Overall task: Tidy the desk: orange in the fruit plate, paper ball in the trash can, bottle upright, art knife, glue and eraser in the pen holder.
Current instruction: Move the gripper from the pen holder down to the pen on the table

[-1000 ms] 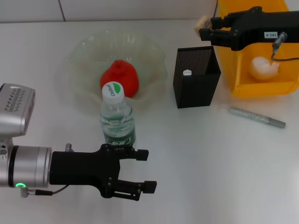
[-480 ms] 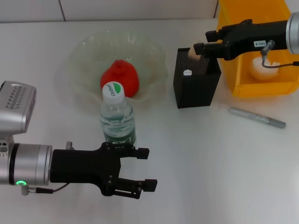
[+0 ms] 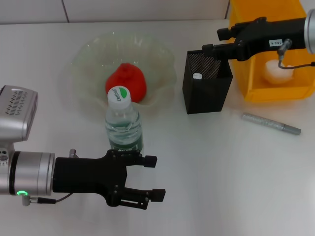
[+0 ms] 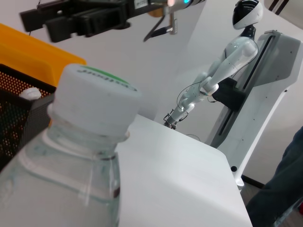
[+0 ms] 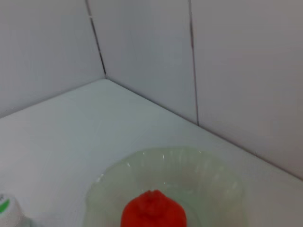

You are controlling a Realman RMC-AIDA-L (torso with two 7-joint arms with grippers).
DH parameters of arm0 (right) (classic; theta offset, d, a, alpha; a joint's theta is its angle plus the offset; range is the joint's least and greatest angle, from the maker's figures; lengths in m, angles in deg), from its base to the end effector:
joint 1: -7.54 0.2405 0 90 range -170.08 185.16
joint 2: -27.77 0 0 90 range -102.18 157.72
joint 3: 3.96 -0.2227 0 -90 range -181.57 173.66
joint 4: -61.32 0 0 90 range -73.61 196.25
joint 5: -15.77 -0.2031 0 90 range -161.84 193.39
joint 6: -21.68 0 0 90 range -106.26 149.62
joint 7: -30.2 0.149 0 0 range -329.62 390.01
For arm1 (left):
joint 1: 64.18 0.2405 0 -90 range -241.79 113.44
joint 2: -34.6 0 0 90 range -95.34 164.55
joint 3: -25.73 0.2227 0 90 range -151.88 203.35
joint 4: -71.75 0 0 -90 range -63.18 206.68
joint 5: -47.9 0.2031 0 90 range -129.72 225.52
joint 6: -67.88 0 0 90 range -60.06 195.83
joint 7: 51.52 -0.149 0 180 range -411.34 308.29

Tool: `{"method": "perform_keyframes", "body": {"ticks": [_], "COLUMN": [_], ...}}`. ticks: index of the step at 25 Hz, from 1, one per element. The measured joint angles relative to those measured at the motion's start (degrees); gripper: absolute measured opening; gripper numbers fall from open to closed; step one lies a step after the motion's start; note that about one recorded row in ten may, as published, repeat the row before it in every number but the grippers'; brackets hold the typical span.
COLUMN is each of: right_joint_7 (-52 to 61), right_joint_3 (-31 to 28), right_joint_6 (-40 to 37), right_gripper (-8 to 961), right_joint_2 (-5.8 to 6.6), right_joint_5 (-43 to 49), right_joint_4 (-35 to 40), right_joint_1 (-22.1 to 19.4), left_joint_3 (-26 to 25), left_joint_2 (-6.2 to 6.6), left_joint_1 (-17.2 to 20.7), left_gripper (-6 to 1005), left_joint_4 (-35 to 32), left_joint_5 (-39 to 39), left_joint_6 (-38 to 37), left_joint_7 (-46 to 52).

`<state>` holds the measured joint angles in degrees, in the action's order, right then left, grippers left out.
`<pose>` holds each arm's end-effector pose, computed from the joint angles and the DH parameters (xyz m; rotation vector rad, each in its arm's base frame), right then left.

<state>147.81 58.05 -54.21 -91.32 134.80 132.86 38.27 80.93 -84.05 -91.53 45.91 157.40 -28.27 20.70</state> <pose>0.1450 0.3657 0.0496 -2.6100 0.6364 0.3571 -0.2312 0.2436 -0.0394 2.8974 0.6330 0.7679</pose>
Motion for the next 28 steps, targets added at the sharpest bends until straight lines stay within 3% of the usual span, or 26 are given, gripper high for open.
{"method": "perform_keyframes", "body": {"ticks": [2, 8, 10, 12, 17, 21, 28], "right_joint_7": [1.57, 12.78, 14.57, 15.29, 15.30, 15.53, 12.96], "right_joint_3": [-1.70, -3.76, -3.03, -1.15, 5.32, 9.37, 9.14], "right_joint_6": [-4.59, -27.61, -34.28, -38.54, -37.41, -28.67, -18.39], "right_gripper": [627, 626, 626, 626, 626, 625, 625], "right_joint_2": [0.36, 3.71, 3.73, 2.78, -0.13, -0.21, 0.00], "right_joint_5": [0.51, 10.19, 17.23, 26.38, 41.40, 42.18, 40.26], "right_joint_4": [3.20, 18.43, 23.43, 27.52, 27.37, 17.53, 1.40], "right_joint_1": [0.10, 4.18, 5.72, 6.60, 5.98, 4.36, 6.22], "left_joint_3": [0.00, 0.05, 0.13, 0.35, 0.39, 0.50, 0.45], "left_joint_2": [0.00, 0.00, 0.00, 0.00, -0.05, -0.09, -0.04], "left_joint_1": [0.01, -0.07, -0.12, -0.23, -0.26, -0.33, -0.53], "left_gripper": [870, 870, 870, 870, 870, 870, 870], "left_joint_4": [0.00, 0.00, 0.00, 0.00, 0.00, 0.00, 0.00], "left_joint_5": [0.00, 0.00, 0.00, 0.00, 0.01, 0.01, 0.01], "left_joint_6": [-0.04, -0.17, -0.18, -0.21, -0.14, -0.05, 0.01], "left_joint_7": [-0.03, -0.03, -0.03, -0.03, -0.06, -0.07, 0.34]}}
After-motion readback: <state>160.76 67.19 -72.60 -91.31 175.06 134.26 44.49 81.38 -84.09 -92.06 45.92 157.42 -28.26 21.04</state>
